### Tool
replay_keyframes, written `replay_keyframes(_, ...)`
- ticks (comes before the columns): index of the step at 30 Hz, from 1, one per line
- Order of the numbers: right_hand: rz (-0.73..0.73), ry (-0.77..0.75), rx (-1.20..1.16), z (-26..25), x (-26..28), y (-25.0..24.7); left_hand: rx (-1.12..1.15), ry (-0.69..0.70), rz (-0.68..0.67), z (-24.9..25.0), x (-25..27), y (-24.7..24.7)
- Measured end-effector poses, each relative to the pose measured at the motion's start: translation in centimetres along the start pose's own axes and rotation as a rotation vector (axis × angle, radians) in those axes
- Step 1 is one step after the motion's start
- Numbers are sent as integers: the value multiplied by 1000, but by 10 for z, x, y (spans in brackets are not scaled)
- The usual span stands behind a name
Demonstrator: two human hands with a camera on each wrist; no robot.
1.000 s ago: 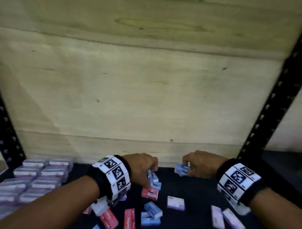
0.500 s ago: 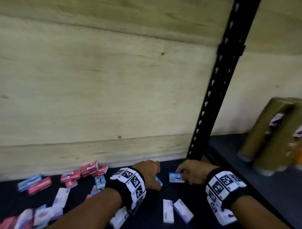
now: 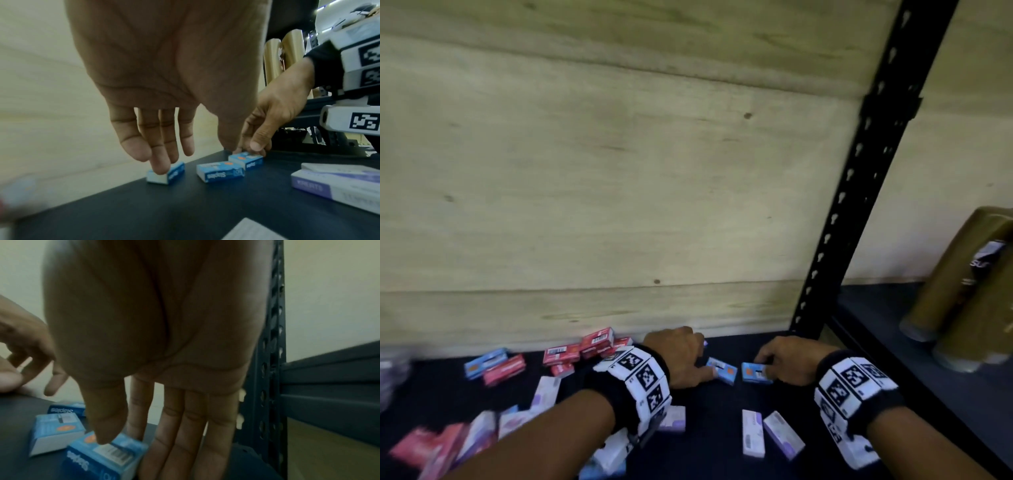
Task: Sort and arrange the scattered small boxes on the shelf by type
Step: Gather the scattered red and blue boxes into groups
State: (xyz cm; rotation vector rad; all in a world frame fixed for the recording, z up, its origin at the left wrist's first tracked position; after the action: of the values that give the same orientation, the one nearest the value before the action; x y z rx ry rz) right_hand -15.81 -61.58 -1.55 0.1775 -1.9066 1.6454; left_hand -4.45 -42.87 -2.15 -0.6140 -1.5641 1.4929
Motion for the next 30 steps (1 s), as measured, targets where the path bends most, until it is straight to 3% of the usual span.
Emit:
replay_keyframes(6,44,16,43,-32,5,-23,-7,-141,-79,-70,68,-10)
replay_keyframes(15,68,-265,95,-188,-3,-49,18,-433,-132,-177,156,-10)
replay_keyframes(22,52,-403,133,-262,-21,-46,-23,-510,-149,-245,168,-10)
replay_keyframes(30,69,-383,135,-284,-57,-46,-65,-502,-146,-277,138,-6)
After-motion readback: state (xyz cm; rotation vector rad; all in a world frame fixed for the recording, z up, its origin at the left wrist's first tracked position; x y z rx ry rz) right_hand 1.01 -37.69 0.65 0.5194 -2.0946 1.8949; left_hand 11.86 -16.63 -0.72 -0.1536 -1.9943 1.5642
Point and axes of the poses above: each hand's wrist, its own x-axis away from the middle knuckle, its own y-axis out of the palm, z = x × y, the point moved 2 cm from there along -x, towards the middle knuckle, and after that the axes turned 6 degrees about -z, right-handed, at the moved point
